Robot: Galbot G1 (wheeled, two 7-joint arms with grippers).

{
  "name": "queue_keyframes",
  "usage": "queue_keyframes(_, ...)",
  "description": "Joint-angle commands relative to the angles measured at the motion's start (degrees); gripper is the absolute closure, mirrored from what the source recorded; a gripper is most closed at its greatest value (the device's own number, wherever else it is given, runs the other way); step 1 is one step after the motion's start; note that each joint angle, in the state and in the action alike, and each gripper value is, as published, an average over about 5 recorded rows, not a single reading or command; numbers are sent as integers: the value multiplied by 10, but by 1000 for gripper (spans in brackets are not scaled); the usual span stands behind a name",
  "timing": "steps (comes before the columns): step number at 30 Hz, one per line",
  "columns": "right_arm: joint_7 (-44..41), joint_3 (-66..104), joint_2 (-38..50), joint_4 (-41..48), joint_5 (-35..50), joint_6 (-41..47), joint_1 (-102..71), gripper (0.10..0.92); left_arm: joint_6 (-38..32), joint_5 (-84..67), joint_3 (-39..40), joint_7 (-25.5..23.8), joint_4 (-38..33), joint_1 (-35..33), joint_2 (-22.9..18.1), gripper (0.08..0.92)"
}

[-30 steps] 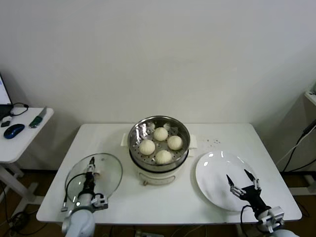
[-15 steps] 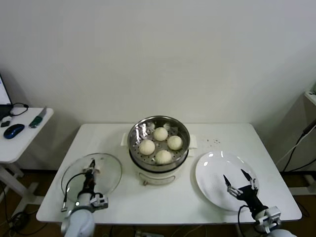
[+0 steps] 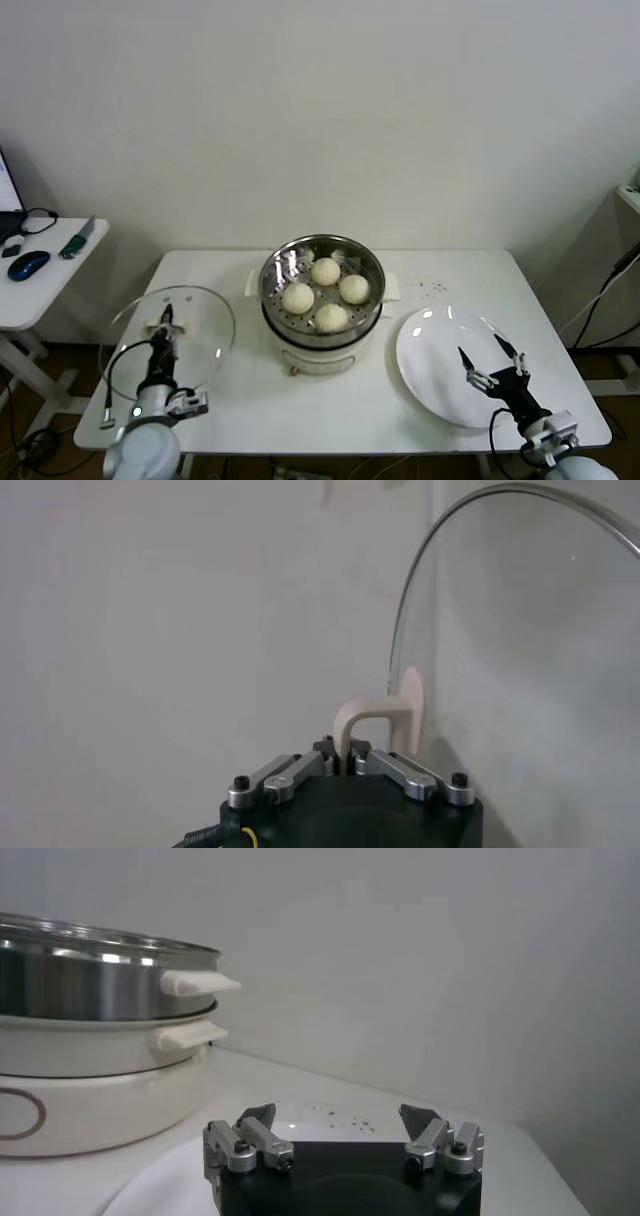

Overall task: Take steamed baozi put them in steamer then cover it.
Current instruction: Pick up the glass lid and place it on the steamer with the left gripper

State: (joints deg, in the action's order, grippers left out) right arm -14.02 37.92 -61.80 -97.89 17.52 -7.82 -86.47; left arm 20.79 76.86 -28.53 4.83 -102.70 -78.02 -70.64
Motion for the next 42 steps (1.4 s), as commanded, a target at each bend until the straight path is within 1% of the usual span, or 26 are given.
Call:
queue_keyframes(1, 4, -3, 28, -1, 0, 9, 12, 203, 93, -12, 4, -23, -171, -27, 70, 849)
queue_keyframes(6, 11, -16, 36, 0, -1, 20, 33, 203, 140, -44, 42, -79, -218, -1, 124, 849)
queue_keyframes(9, 15, -27, 43, 2, -4, 30, 47, 203, 167, -58, 88, -105, -231, 36, 161, 849)
queue_keyframes(11, 17, -34, 47, 7, -6, 35, 58, 203, 182, -59, 126, -134, -235, 72, 179, 849)
queue_keyframes(13, 18, -39, 49, 9, -9, 44, 67, 203, 201, -63, 167, -168, -227, 117, 187, 849)
queue_keyframes(15, 19, -41, 49, 6, -15, 56, 73, 203, 216, -61, 205, -199, -214, 165, 182, 849)
queue_keyframes(17, 19, -42, 47, 1, -20, 67, 75, 203, 230, -51, 243, -226, -197, 218, 165, 849)
queue_keyframes(20, 20, -40, 44, -2, -21, 71, 77, 203, 241, -19, 297, -263, -169, 279, 122, 849)
queue_keyframes(22, 20, -36, 43, -3, -22, 71, 76, 203, 242, 6, 324, -277, -147, 299, 87, 849)
queue_keyframes(25, 20, -30, 42, -6, -22, 71, 73, 203, 242, 37, 348, -287, -113, 311, 37, 849)
queue_keyframes(30, 20, -19, 38, -13, -22, 71, 65, 203, 242, 69, 368, -274, -54, 314, -45, 849)
queue_keyframes(35, 17, -6, 35, -12, -23, 68, 56, 203, 242, 89, 380, -241, 1, 299, -116, 849)
queue_keyframes(39, 16, -2, 33, -13, -23, 66, 52, 203, 242, 93, 385, -213, 35, 291, -155, 849)
queue_keyframes(42, 15, -1, 30, -13, -25, 64, 50, 203, 242, 93, 389, -201, 54, 295, -167, 849)
